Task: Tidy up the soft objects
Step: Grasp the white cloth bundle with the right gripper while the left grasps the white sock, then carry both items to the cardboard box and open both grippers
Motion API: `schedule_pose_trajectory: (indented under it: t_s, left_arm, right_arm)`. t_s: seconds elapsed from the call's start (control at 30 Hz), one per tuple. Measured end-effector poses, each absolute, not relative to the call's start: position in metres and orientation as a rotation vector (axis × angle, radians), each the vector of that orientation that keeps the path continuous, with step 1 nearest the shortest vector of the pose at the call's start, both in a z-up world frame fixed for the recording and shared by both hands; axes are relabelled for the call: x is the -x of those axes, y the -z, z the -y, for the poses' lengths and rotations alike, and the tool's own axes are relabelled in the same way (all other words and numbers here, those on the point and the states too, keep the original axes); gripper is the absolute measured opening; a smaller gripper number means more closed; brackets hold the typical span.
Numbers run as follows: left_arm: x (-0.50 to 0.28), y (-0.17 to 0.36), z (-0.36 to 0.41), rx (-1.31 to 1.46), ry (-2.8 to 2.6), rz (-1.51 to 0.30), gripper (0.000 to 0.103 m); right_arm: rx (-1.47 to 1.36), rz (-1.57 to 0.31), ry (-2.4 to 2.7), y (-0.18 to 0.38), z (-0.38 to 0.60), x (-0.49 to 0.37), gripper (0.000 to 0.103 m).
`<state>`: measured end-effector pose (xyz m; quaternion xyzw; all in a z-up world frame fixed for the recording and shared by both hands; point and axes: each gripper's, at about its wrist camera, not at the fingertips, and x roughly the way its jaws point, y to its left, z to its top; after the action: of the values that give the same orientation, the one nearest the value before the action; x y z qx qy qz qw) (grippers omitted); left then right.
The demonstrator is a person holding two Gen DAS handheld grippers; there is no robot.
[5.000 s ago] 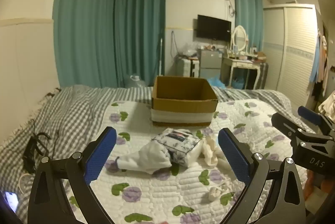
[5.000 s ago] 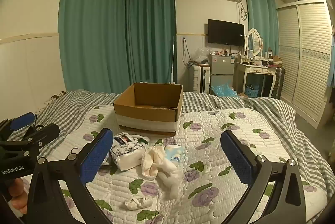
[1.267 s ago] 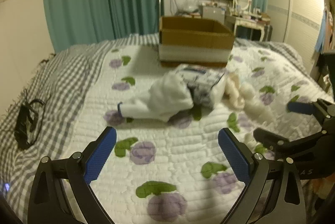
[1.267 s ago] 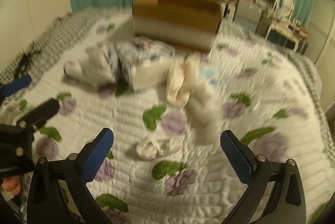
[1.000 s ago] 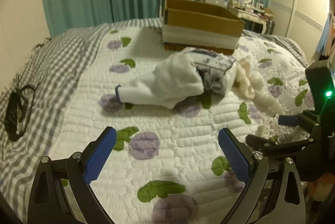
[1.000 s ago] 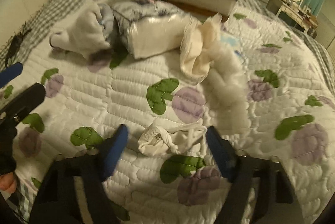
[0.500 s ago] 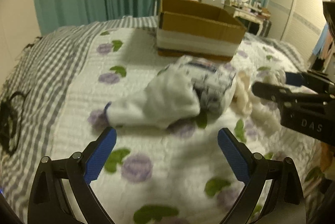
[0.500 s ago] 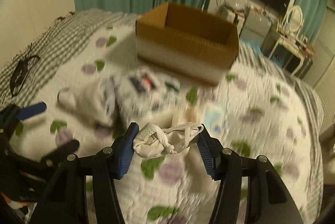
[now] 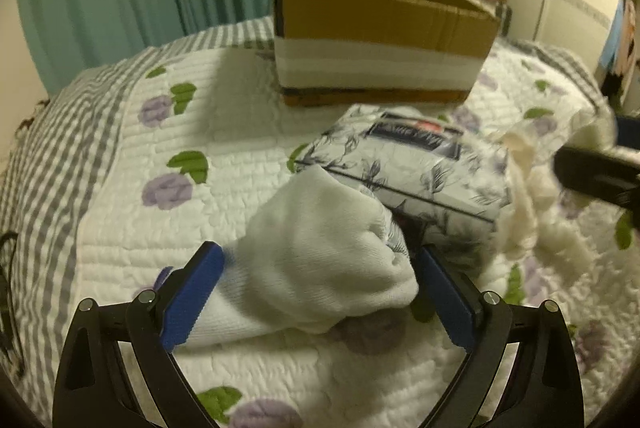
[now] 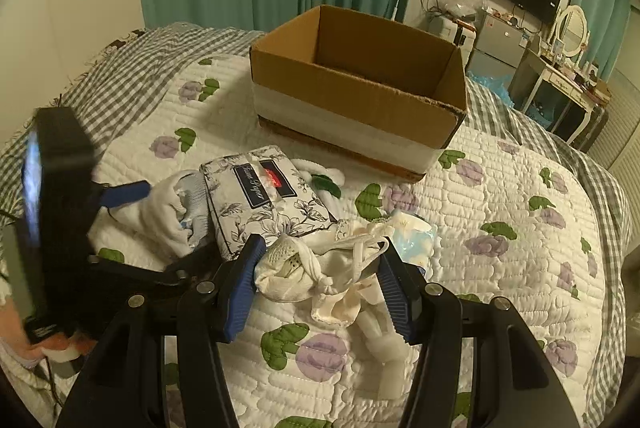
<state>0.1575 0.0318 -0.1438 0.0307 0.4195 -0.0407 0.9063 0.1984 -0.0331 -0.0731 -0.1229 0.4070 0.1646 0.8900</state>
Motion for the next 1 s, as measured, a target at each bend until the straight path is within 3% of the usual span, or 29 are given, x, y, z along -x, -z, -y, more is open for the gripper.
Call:
schedule_pose_trajectory:
  t_s: [0.13, 0.2, 0.37, 0.57, 0.77, 1.0]
  left_arm:
    - [-0.158, 0.145, -0.033, -0.077, 0.098, -0.865, 0.064]
    - [-0.152, 0.140, -0.032, -0.094, 0.102, -0.852, 0.060]
    - [-0.131, 0.112, -0.035, -0.065, 0.130, -0.820, 0.060]
    - [-0.121, 0.035, -0.033, -0.056, 0.170, -0.677, 0.060]
    - [-0.171, -0.034, -0.017, -0.087, 0.163, -0.535, 0.060]
    - [-0.270, -0.026, 0.002, -0.090, 0.149, -0.559, 0.060]
  right_arm:
    - [0.259, -0.818, -0.344, 0.067, 0.033, -0.190, 0.056]
    - [0.253, -0.801, -0.347, 0.062, 0.034, -0.185, 0.056]
    - [0.232, -0.729, -0.365, 0.033, 0.038, -0.172, 0.056]
    - [0.249, -0.598, -0.373, -0.027, 0.043, -0.184, 0.056]
    - [0.203, -0.541, -0.362, -0.076, 0.051, -0.256, 0.056]
    - [0.173, -0.594, -0.386, -0.051, 0.049, -0.364, 0.056]
